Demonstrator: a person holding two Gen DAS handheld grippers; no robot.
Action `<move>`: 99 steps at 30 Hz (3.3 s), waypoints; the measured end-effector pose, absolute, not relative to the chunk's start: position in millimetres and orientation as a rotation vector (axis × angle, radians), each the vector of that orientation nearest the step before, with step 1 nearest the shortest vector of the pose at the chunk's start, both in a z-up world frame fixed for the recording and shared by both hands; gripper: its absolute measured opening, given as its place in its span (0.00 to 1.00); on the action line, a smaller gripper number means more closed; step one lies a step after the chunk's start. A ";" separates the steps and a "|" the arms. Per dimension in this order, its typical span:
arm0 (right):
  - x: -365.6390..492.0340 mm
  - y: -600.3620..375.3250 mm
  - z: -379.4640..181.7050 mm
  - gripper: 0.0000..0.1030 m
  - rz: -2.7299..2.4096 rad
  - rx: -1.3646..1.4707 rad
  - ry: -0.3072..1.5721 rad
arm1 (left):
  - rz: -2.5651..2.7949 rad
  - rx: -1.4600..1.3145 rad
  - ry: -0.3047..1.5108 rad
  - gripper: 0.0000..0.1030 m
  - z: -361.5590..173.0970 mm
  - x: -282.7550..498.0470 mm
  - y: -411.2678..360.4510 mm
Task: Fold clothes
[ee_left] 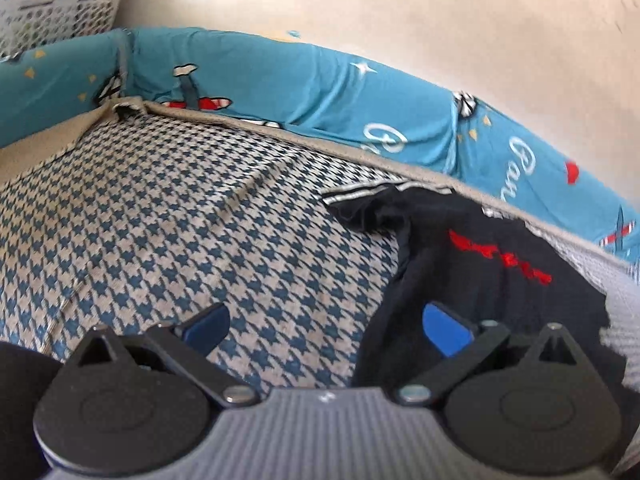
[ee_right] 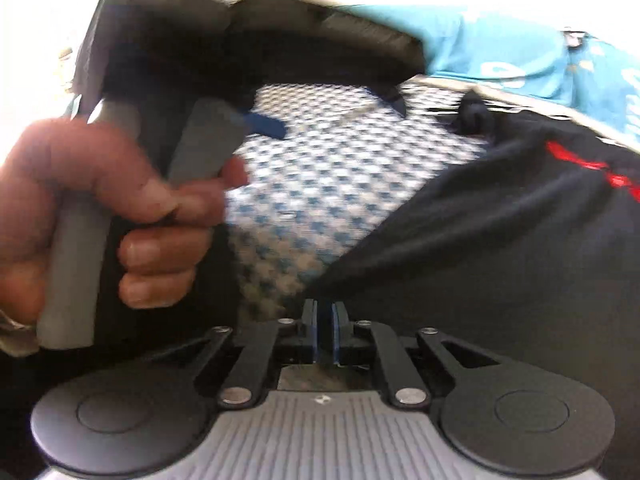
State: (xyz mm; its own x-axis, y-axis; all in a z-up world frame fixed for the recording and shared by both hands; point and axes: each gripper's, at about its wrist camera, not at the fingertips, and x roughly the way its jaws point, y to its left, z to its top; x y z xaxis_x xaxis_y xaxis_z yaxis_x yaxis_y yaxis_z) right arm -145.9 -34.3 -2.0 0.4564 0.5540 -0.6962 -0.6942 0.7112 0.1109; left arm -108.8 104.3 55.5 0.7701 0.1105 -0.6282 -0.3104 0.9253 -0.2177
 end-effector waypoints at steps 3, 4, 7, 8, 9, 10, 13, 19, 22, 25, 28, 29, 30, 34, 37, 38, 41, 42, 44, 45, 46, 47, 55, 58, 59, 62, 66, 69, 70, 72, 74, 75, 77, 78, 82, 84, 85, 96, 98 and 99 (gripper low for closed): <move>-143.8 -63.0 6.2 0.08 0.670 -0.135 0.778 | 0.182 -0.279 0.694 1.00 47.1 -105.9 87.5; -141.5 -74.1 8.8 0.08 0.632 -0.107 0.776 | 0.165 -0.270 0.710 1.00 43.6 -104.5 82.1; -134.7 -107.3 16.7 0.08 0.519 -0.026 0.767 | 0.128 -0.238 0.750 1.00 33.3 -99.3 66.4; -134.4 -117.9 20.1 0.08 0.483 -0.011 0.757 | 0.116 -0.224 0.758 1.00 30.9 -98.5 61.1; -133.1 -129.4 21.7 0.09 0.444 0.006 0.748 | 0.103 -0.209 0.765 1.00 28.4 -97.7 55.8; -131.6 -141.0 23.2 0.09 0.402 0.024 0.740 | 0.092 -0.199 0.772 1.00 26.3 -97.0 51.3; -130.2 -180.4 29.7 0.10 0.244 0.095 0.731 | 0.066 -0.186 0.787 1.00 21.1 -96.2 41.2; -134.1 -244.7 44.5 0.19 -0.091 0.151 0.662 | 0.024 -0.143 0.816 1.00 11.2 -92.5 21.2; -136.2 -267.0 48.8 0.31 -0.199 0.202 0.635 | 0.007 -0.129 0.831 1.00 5.7 -90.4 13.4; -125.7 -275.6 45.6 0.32 -0.223 0.240 0.642 | -0.007 -0.102 0.833 1.00 3.5 -90.6 7.5; -123.3 -272.0 41.3 0.32 -0.241 0.229 0.619 | -0.015 -0.087 0.833 1.00 2.9 -91.1 4.9; -120.3 -271.0 39.6 0.32 -0.233 0.227 0.613 | -0.016 -0.086 0.833 1.00 2.7 -91.2 4.8; -117.3 -270.0 38.0 0.32 -0.225 0.225 0.607 | -0.017 -0.087 0.833 1.00 2.5 -91.1 4.9; -105.2 -266.1 31.3 0.13 -0.194 0.216 0.582 | -0.017 -0.088 0.833 1.00 1.9 -91.0 5.5; -95.8 -256.1 28.4 0.11 -0.131 0.170 0.566 | -0.017 -0.082 0.833 1.00 1.4 -91.0 4.9; -92.7 -249.2 28.6 0.11 -0.088 0.137 0.563 | -0.018 -0.081 0.833 1.00 1.4 -91.1 4.9; -87.6 -233.9 25.8 0.12 0.048 0.111 0.589 | -0.023 -0.085 0.833 1.00 1.6 -92.0 5.9; -88.3 -231.1 24.2 0.13 0.072 0.106 0.603 | -0.024 -0.087 0.833 1.00 1.7 -92.4 6.3; -89.9 -226.0 21.3 0.16 0.117 0.097 0.627 | -0.024 -0.091 0.833 1.00 2.0 -92.5 6.7; -92.6 -226.9 22.2 0.17 0.126 0.106 0.626 | -0.023 -0.094 0.833 1.00 2.2 -92.5 6.8; -95.4 -228.1 23.4 0.18 0.134 0.117 0.625 | -0.023 -0.096 0.833 1.00 2.3 -92.6 7.0; -98.8 -230.7 25.7 0.19 0.145 0.133 0.620 | -0.022 -0.099 0.833 1.00 2.5 -92.8 7.4; -107.9 -262.8 36.6 0.25 -0.053 0.236 0.579 | -0.013 -0.120 0.833 1.00 3.5 -94.9 10.7; -100.5 -271.7 28.1 0.29 -0.107 0.279 0.608 | -0.015 -0.113 0.834 1.00 3.3 -95.3 10.5; -97.8 -273.7 26.2 0.31 -0.110 0.295 0.612 | -0.016 -0.111 0.834 1.00 3.2 -95.4 10.5; -90.9 -280.2 21.4 0.32 -0.103 0.341 0.625 | -0.017 -0.105 0.835 1.00 3.0 -95.8 10.3; -88.5 -277.9 19.0 0.32 -0.086 0.338 0.630 | -0.016 -0.103 0.835 1.00 2.3 -96.4 8.9; -87.1 -271.6 18.9 0.32 -0.082 0.295 0.614 | -0.017 -0.093 0.836 1.00 2.4 -96.8 7.6; -86.5 -269.4 18.7 0.32 -0.079 0.283 0.609 | -0.018 -0.089 0.837 1.00 2.5 -96.9 7.3; -83.0 -265.2 17.3 0.31 -0.074 0.257 0.609 | -0.019 -0.085 0.837 1.00 2.5 -97.0 6.9; -80.3 -261.0 15.8 0.18 -0.076 0.224 0.611 | -0.020 -0.083 0.839 1.00 2.5 -97.3 6.8; -79.8 -259.4 15.4 0.14 -0.076 0.212 0.612 | -0.021 -0.081 0.839 1.00 2.4 -97.4 6.8; -81.0 -257.0 16.4 0.11 -0.078 0.193 0.604 | -0.022 -0.077 0.841 1.00 2.3 -97.5 6.6; -82.5 -256.2 17.6 0.09 -0.081 0.185 0.596 | -0.022 -0.074 0.842 1.00 2.1 -97.5 6.5; -96.0 -256.0 30.4 0.08 -0.150 0.156 0.558 | -0.021 -0.079 0.847 1.00 2.5 -97.4 7.3; -106.9 -256.4 38.9 0.05 -0.214 0.132 0.547 | -0.021 -0.086 0.853 1.00 3.3 -96.9 8.3; -112.4 -256.1 43.1 0.05 -0.266 0.114 0.545 | -0.021 -0.090 0.855 1.00 3.6 -96.8 8.9; -130.3 -277.5 52.1 0.06 -0.374 0.206 0.622 | -0.016 -0.134 0.855 1.00 5.5 -98.2 13.8; -127.2 -274.9 54.8 0.06 -0.336 0.217 0.613 | -0.014 -0.141 0.855 1.00 5.6 -98.9 15.6; -125.9 -274.2 56.5 0.06 -0.321 0.226 0.609 | -0.013 -0.145 0.855 1.00 5.6 -99.2 16.5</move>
